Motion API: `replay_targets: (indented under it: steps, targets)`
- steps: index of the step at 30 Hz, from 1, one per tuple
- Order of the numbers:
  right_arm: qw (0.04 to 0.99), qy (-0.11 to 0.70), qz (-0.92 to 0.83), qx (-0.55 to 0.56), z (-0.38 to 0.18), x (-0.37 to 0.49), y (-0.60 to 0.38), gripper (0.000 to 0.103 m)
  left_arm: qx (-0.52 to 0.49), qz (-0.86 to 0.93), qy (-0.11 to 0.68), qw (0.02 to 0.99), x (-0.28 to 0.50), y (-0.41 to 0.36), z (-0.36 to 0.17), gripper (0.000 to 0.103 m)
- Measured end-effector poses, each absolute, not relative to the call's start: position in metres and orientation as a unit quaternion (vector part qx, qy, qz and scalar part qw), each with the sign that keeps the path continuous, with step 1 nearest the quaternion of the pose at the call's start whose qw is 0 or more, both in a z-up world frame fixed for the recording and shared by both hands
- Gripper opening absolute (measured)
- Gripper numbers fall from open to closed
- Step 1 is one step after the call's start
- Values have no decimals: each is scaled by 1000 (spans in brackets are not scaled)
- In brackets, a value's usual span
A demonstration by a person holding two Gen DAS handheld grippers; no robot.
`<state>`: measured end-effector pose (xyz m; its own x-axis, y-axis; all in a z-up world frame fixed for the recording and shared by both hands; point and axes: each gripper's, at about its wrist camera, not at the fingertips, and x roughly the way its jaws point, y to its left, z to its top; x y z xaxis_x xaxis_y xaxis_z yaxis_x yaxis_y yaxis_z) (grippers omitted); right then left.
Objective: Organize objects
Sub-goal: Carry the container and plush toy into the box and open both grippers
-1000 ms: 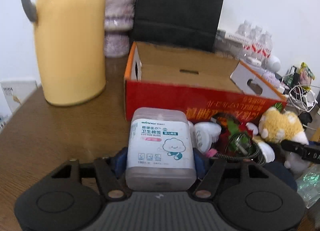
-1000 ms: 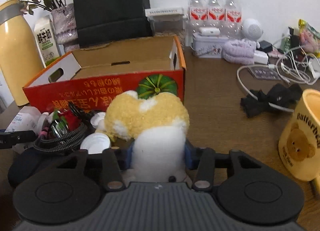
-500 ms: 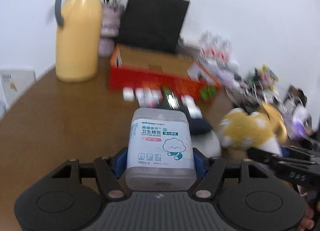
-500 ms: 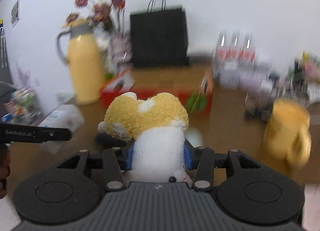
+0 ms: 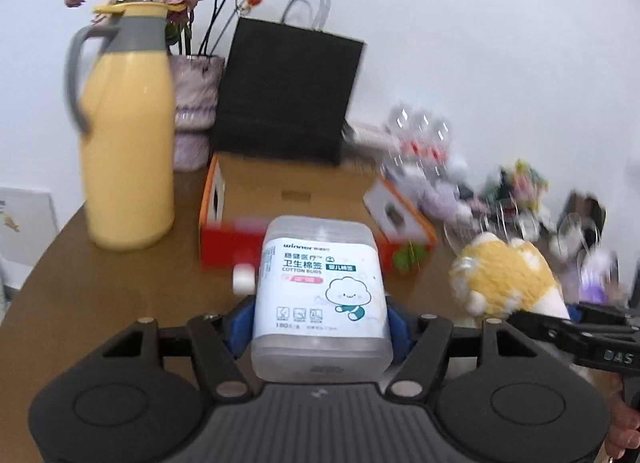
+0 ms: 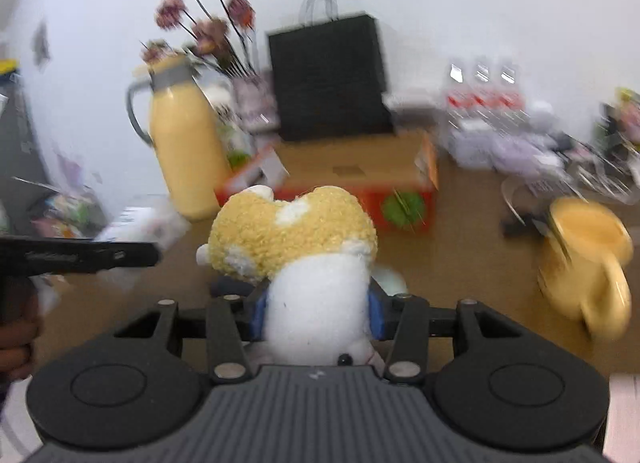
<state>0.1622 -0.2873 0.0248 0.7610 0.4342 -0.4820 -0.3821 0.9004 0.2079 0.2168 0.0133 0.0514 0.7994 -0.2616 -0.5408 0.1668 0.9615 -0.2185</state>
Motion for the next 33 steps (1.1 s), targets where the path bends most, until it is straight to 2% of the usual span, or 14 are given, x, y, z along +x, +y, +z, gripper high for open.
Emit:
replay_targets:
  steps: [4,7,11,16,20,22,24,28,33]
  targets:
    - [930,288,224,51,67,268,-285,47,-62,-92,306,945,326,19,72,65]
    - [922,330,201,38,76,357,-270,47,-64,-72,357,929,411,17,61,65]
    - [913,378,152,-7,58,456,-241,47,-21,-50,388,920,484,5,37,65]
    - [896,426,124,-17,11,532,-223,48,-15,-40,432,901,545,3,3,65]
    - [889,444,99,-53,-15,562,-210,52,-23,-23,443,896,558,3,-22,65]
    - [890,444,84,-68,-25,572,-205,60,3,-32,423,906,558,-2,-23,69]
    - [891,441,80,-72,-32,576,-203,80,3,-38,423,905,559,-1,-23,77]
    - [901,423,80,-55,-27,570,-209,79,0,-32,409,912,550,6,-9,77]
    - [909,406,87,-40,13,543,-221,81,-6,-24,390,921,512,15,36,79]
